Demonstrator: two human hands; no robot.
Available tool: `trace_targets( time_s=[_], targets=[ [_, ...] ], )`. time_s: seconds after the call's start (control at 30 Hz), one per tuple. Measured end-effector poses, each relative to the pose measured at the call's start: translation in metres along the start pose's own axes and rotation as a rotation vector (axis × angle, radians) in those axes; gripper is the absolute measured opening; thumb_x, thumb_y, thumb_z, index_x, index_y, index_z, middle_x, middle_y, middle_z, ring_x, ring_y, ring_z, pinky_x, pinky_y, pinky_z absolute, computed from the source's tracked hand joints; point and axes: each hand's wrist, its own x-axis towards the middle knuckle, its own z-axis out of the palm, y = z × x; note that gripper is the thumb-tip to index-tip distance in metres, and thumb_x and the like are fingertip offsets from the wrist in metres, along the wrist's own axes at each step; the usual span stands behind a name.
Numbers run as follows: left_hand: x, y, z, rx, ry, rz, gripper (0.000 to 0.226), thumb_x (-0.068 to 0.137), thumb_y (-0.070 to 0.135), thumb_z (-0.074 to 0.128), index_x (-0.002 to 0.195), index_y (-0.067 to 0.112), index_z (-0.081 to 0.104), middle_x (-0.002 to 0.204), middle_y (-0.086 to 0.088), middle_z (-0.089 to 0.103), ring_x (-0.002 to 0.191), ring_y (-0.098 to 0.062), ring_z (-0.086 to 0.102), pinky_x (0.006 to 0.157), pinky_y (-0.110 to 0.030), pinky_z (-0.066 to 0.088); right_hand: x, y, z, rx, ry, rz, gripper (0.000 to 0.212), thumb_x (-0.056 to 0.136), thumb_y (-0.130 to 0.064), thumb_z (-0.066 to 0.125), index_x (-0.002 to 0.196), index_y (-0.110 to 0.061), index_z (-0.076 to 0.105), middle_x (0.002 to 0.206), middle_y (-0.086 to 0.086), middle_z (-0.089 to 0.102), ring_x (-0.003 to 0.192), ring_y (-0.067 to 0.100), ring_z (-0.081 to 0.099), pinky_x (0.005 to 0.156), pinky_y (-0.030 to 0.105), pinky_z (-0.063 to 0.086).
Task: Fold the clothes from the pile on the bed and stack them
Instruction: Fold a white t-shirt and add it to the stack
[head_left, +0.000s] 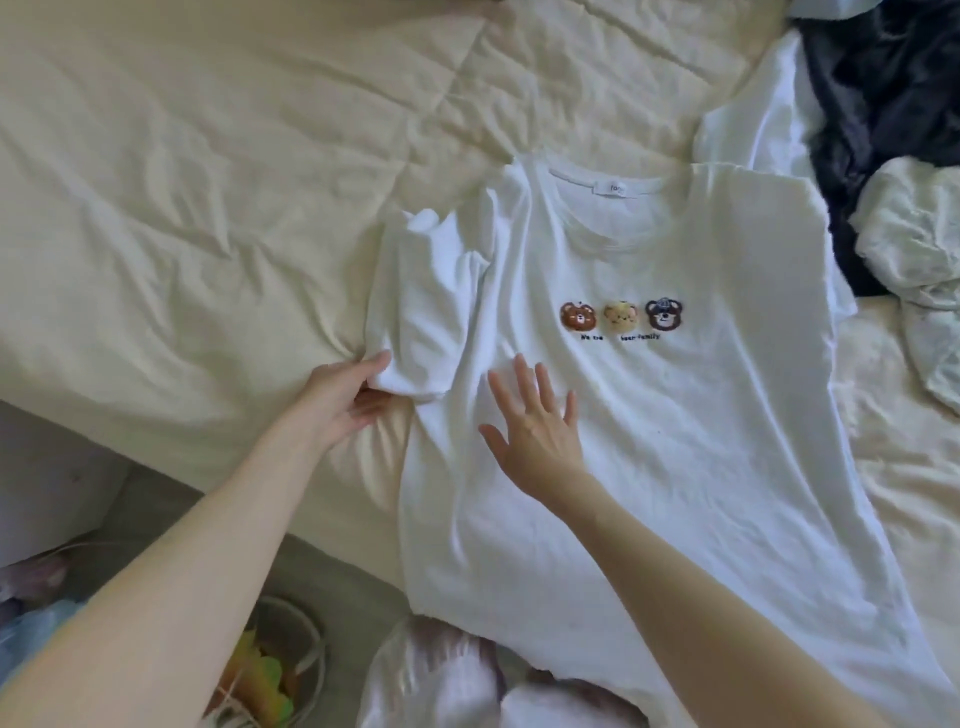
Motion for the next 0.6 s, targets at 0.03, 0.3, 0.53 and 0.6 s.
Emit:
trace_targets(
  time_s=[0.03, 0.3, 0.53, 0.6],
  targets=[
    [0.001, 0.002, 0.002, -0.049, 0.003, 0.026, 0.010, 0.089, 0.015, 0.062, 0.097, 0.010, 0.059, 0.081, -0.006, 0.061, 0.070, -0.016, 0.058, 0.069, -0.029, 0.049, 0.004, -0.001, 0.002, -0.006, -0.012, 0.014, 0.060, 0.098, -0.043, 0.038, 0.150, -0.029, 0.010, 0.159, 0.001, -0.007, 0.146, 0.024, -0.007, 0.113, 0.056, 0.007],
    [-0.018, -0.024, -0.062, -0.051, 0.474, 0.428, 0.008, 0.088, 0.011, 0.059, 0.095, 0.008, 0.057, 0.091, -0.003, 0.061, 0.089, -0.023, 0.064, 0.074, -0.034, 0.050, 0.008, -0.002, 0.000, -0.079, -0.101, 0.050, 0.057, 0.097, -0.040, 0.040, 0.148, -0.026, 0.016, 0.158, 0.000, -0.003, 0.145, 0.023, -0.004, 0.111, 0.051, 0.014],
    [0.028, 0.055, -0.053, 0.686, 0.521, 0.759, 0.042, 0.091, 0.012, 0.053, 0.132, 0.005, 0.048, 0.135, -0.016, 0.048, 0.125, -0.035, 0.043, 0.102, -0.041, 0.034, 0.032, -0.016, -0.016, -0.021, -0.019, 0.086, 0.062, 0.099, -0.044, 0.035, 0.151, -0.030, 0.004, 0.159, -0.001, -0.012, 0.146, 0.022, -0.011, 0.116, 0.049, 0.001],
    [0.043, 0.088, -0.031, 0.897, 0.350, 0.917, 0.044, 0.094, 0.024, 0.051, 0.136, 0.010, 0.046, 0.139, -0.009, 0.048, 0.130, -0.030, 0.040, 0.105, -0.037, 0.029, 0.045, -0.021, -0.023, -0.009, 0.002, 0.054, 0.063, 0.099, -0.045, 0.034, 0.151, -0.032, 0.002, 0.159, -0.001, -0.013, 0.146, 0.022, -0.013, 0.116, 0.049, -0.001]
  ],
)
